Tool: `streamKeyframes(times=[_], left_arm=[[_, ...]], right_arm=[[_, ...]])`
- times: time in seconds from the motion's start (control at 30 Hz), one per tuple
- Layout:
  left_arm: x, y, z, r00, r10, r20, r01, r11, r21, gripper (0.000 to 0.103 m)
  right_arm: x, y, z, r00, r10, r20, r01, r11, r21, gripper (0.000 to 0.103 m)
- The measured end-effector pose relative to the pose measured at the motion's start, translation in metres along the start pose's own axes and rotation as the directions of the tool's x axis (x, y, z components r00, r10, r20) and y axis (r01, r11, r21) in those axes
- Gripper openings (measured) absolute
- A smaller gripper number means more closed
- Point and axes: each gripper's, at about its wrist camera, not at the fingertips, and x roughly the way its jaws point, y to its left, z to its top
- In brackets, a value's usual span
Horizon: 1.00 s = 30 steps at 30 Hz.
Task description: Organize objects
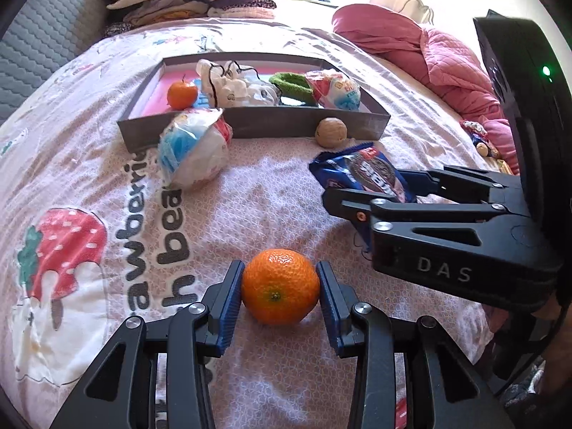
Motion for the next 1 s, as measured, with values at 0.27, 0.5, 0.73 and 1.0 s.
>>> streamKeyframes(times=[0.27,0.5,0.73,1.0], left_arm=[[-0.019,0.003,0.004,0.998,0.030,0.049,-0.030,1.000,0.000,0.041],[-0.036,0.005,0.007,0.995,0.044,0.086,-0.044,0.999,-0.005,0.041],[-0.049,0.007,0.015,0.991,0.057,0.120,-0.057,0.998,-0.005,0.041],[-0.061,0.013,0.024,0.986,0.065,0.155,-0.063,0.998,-0.019,0.041]], right_arm=[[-0.018,0.003,-0.006,0.999,0.005,0.032,-0.005,1.000,0.014,0.052],[-0.036,0.008,-0.008,0.997,-0.012,0.074,0.011,1.000,0.017,0.052],[-0.051,0.007,-0.004,0.992,-0.022,0.123,0.018,0.999,0.031,0.052],[-0.062,0.006,0.000,0.985,-0.032,0.168,0.025,0.999,0.042,0.052]])
